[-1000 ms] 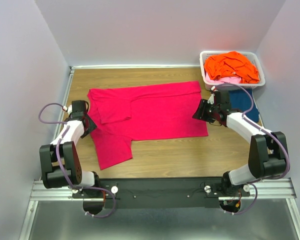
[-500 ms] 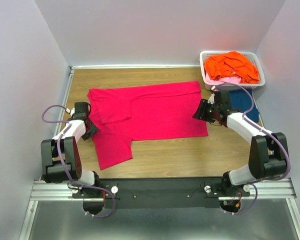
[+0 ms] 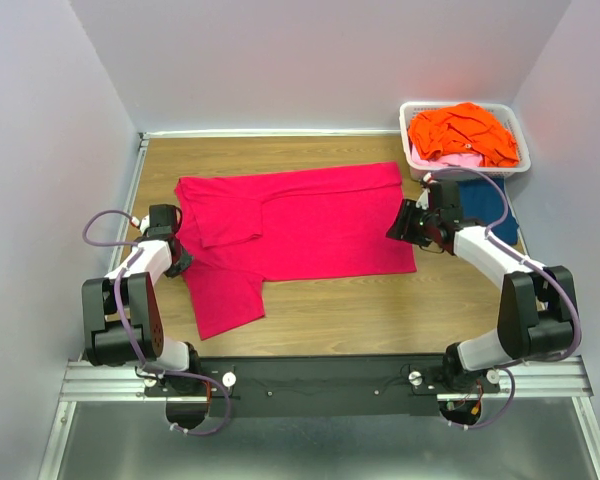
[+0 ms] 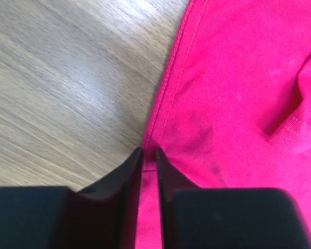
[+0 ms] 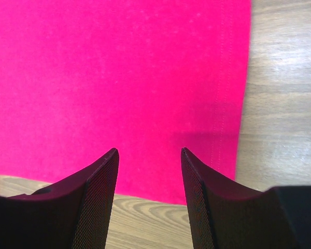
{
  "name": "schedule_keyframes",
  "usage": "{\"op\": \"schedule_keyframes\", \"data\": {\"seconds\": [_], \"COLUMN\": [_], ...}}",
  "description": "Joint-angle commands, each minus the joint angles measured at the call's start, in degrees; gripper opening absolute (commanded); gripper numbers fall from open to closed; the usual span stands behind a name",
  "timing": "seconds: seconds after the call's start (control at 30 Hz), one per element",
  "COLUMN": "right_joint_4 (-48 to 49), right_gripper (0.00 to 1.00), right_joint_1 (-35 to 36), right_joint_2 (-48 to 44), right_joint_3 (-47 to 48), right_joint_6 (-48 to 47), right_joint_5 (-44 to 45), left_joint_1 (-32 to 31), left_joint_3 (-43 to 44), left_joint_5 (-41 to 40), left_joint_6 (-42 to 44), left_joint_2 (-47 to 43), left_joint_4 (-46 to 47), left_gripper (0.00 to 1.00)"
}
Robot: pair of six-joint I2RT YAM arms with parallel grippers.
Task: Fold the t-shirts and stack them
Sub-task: Fold the tshirt
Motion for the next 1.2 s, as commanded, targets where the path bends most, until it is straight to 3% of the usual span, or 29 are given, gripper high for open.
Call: {"op": "schedule_keyframes", "data": {"seconds": [0.0,0.1,0.17,0.43,0.77,1.17], "right_joint_4": [-1.8,-3.3,-4.8,-11.8,-16.1,-16.0], "right_gripper": [0.59,0.59,0.59,0.61,0.59,0.44], "right_joint_1": [0.3,0.3,0.3,0.3,0.3,0.3], "right_joint_2": [-2.0,-3.1,-3.8,-4.0,-0.3,3.1], "right_joint_3": [-1.1,-1.4,-1.5,-1.5,-1.8,-3.0], "right_joint_6": [1.1,1.1,1.1,1.0,2.6,4.7], "right_joint_5": [4.5,7.6,10.2,17.7,16.1,15.5], "left_joint_1": [-0.3,-0.2,-0.2,-0.2,-0.2,-0.3], "left_joint_3": [-1.7,-1.9,-2.1,-1.0,-1.8,-4.1], "left_joint_5": [-1.0,-0.5,0.1,2.5,6.3,6.5], "left_joint_6": [-0.2,-0.1,0.1,2.1,4.3,4.8], "left_joint_2": [0.5,0.2,0.0,-2.1,-3.8,-6.3], "left_joint_4": [-0.2,-0.1,0.1,-0.5,2.5,4.8], "left_gripper": [0.18,0.04,0.0,0.0,0.0,0.0]}}
